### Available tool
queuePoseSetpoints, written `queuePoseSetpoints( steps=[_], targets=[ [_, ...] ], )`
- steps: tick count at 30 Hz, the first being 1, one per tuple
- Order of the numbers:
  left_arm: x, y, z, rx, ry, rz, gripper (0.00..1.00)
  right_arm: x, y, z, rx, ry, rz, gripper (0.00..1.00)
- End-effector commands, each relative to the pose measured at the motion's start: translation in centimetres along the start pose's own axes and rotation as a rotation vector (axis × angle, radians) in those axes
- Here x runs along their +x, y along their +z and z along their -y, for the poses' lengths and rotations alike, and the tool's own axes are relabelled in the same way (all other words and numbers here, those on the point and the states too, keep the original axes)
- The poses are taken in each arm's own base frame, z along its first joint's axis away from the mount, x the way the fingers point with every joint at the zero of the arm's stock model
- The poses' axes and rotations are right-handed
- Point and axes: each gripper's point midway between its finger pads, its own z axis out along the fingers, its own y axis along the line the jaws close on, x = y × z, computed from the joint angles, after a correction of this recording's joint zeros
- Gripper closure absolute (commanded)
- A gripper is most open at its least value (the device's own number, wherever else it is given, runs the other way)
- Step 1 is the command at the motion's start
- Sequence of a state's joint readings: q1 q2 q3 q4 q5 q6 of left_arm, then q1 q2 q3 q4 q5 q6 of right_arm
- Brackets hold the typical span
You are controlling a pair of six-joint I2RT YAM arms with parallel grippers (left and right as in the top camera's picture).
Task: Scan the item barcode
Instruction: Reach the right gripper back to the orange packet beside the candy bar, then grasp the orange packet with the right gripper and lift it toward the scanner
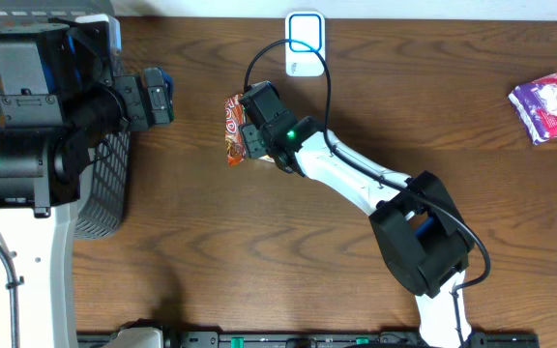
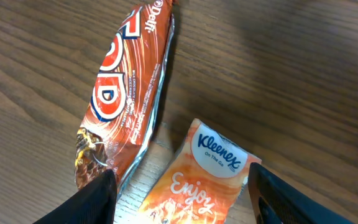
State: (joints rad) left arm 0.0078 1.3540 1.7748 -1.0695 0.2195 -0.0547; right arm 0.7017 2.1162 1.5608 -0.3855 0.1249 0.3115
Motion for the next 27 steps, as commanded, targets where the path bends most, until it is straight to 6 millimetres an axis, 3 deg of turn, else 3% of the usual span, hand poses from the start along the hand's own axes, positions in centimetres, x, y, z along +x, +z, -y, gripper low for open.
queuePoseSetpoints(
  steps=[1,7,11,19,23,27],
  targets=[
    [-0.1,-0.2,0.0,0.002,0.0,0.005,0.02,0.8,1.0,-0.2,0.009,0.01,-0.016,0.36],
    [-0.1,-0.2,0.0,0.002,0.0,0.005,0.02,2.7,2.7,-0.2,0.002,0.018,-0.073,0.36],
    [-0.1,-0.2,0.0,0.002,0.0,0.005,0.02,3.3,2.6,1.9,0.12,0.003,-0.086,0.4],
    [-0.1,-0.2,0.0,0.002,0.0,0.005,0.02,5.1,0.1,8.6,0.464,-0.066,-0.161,0.44],
    [-0.1,-0.2,0.0,0.002,0.0,0.005,0.02,5.0,-1.4,9.4,0.507,-0.084,-0.173,0.42],
    [-0.1,-0.2,0.0,0.002,0.0,0.005,0.02,3.7,-2.6,8.8,0.49,-0.104,-0.14,0.42]
  ],
)
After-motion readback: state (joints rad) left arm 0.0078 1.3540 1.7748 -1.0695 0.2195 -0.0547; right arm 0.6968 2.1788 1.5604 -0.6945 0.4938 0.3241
